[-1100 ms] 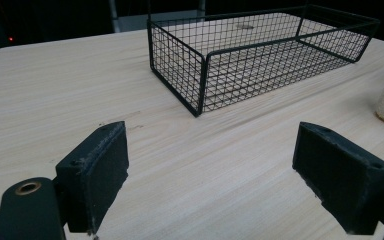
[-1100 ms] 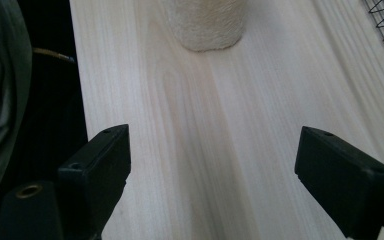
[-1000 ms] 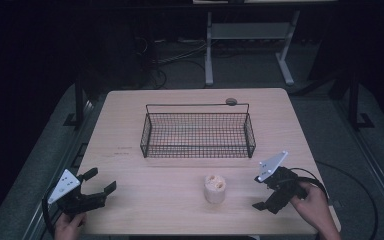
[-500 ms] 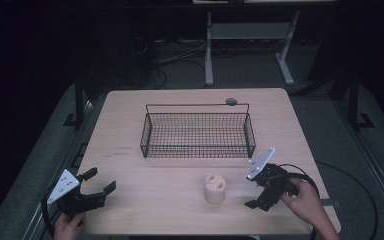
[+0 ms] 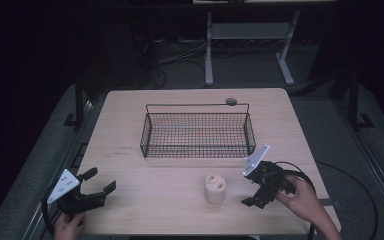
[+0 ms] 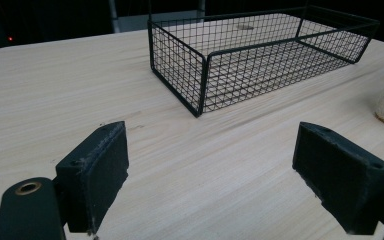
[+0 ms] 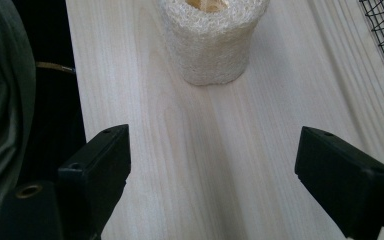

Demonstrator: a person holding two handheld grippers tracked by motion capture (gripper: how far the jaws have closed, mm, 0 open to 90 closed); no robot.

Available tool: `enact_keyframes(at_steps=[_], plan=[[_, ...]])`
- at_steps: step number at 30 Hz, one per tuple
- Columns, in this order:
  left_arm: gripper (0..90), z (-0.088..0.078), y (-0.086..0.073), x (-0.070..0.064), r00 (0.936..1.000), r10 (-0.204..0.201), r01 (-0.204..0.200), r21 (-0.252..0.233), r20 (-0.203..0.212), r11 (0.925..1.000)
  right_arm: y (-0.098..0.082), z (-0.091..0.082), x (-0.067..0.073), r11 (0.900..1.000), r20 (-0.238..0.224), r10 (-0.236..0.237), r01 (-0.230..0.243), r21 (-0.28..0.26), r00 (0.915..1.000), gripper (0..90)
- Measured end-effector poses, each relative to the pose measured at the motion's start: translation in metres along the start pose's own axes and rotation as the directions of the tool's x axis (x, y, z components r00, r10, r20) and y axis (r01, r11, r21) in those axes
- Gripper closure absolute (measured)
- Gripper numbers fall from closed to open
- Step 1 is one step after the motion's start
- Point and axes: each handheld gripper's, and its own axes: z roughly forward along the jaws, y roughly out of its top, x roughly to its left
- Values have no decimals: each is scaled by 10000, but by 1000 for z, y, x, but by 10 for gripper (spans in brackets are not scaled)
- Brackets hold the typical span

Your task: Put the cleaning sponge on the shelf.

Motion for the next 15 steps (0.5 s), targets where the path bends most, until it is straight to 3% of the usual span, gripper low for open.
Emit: enact_keyframes(at_steps=[15], plan=[[139,-1,0,1,10000,-20,20,-27,-4,10000,21,3,2,9980,-109,-508,512,383,9987,144]])
